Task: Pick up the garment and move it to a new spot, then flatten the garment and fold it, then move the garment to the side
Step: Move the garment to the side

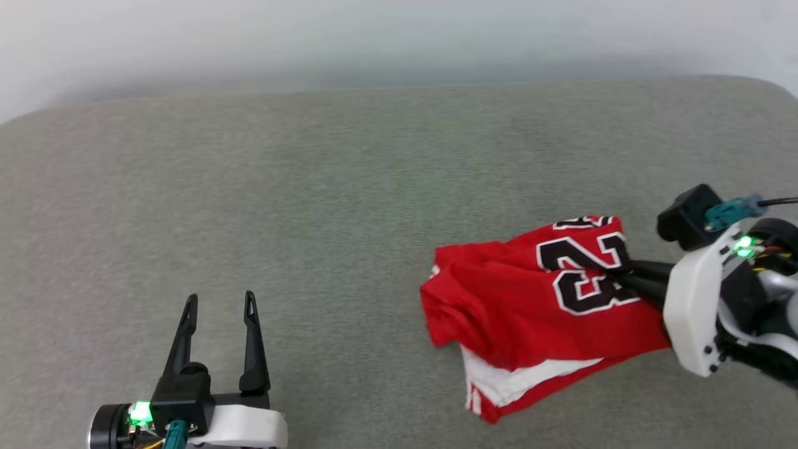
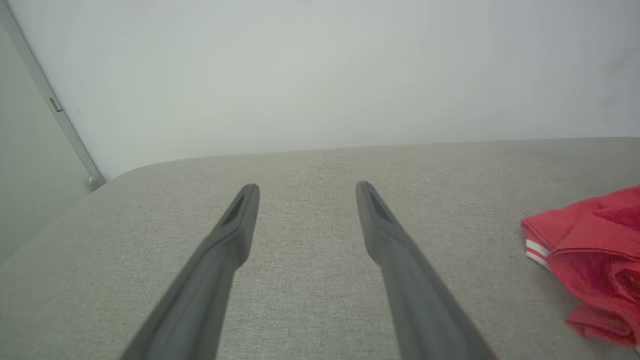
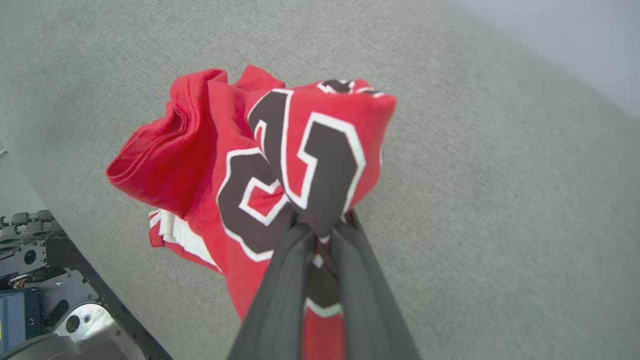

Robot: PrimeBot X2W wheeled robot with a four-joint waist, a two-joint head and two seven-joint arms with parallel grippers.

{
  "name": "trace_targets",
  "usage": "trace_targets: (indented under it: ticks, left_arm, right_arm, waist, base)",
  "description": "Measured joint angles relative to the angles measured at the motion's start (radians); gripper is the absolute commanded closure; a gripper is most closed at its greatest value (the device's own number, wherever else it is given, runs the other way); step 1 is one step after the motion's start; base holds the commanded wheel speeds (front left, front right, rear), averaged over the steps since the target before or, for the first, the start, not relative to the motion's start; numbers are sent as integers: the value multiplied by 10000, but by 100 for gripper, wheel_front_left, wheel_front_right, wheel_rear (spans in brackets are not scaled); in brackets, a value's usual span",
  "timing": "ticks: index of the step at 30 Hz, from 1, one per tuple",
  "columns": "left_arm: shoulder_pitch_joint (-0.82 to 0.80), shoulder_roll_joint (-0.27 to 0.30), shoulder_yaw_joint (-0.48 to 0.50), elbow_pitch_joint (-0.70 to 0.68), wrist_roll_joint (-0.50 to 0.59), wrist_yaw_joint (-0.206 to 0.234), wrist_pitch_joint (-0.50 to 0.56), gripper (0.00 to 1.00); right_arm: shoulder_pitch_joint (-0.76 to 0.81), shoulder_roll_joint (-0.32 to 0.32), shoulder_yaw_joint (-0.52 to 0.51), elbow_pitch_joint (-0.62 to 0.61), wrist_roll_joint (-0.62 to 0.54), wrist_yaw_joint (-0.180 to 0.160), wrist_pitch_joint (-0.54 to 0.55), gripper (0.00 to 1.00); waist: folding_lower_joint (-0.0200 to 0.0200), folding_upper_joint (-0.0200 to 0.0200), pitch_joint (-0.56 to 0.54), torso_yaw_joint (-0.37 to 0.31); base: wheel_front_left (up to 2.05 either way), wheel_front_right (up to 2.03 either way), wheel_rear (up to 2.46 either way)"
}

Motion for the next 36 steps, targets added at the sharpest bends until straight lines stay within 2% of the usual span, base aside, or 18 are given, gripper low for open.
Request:
trace_targets:
  ticks: [5, 9, 19, 28, 33, 34, 35, 36]
  left_arm:
    - [-102, 65, 198, -171, 8, -73, -2, 0]
    - [-431, 236, 244, -253, 117, -165, -2, 0]
    - [-1212, 736, 284, -623, 370, -309, -2, 0]
    - [-1778, 1062, 236, -982, 456, -293, -2, 0]
    - [-1939, 1089, 136, -1064, 453, -221, -2, 0]
    - [-1940, 1085, 121, -1047, 451, -194, -2, 0]
    - [-1933, 1085, 119, -1024, 447, -157, -2, 0]
    - [-1931, 1072, 107, -999, 431, -150, -2, 0]
  right_arm:
    - [-296, -669, -397, -284, -111, 2, 207, 100]
    - [-506, -1164, -826, 52, -401, 0, 142, 100]
    - [-1122, -1693, -2324, 2146, -1448, 6, 102, 100]
    - [-1847, -1457, -4027, 4500, -2836, 6, -433, 100]
    - [-1899, -650, -4763, 5555, -3350, 2, -660, 100]
    - [-1894, -489, -4893, 5707, -3482, 6, -780, 85]
    - [-1895, -366, -5032, 5833, -3672, 6, -920, 26]
    - [-1895, -290, -5141, 5929, -3912, 6, -1051, 0]
  waist:
    - [0, 0, 161, -873]
    - [0, 0, 595, -1428]
    - [0, 0, 2220, -2144]
    - [1, 0, 3638, -2234]
    - [1, 0, 3978, -2045]
    - [1, 0, 3963, -2006]
    - [1, 0, 3916, -1983]
    - [1, 0, 3847, -1966]
  base:
    - [0, 0, 0]
    - [0, 0, 0]
    - [0, 0, 0]
    - [0, 0, 0]
    - [0, 0, 0]
    - [0, 0, 0]
    - [0, 0, 0]
    - [0, 0, 0]
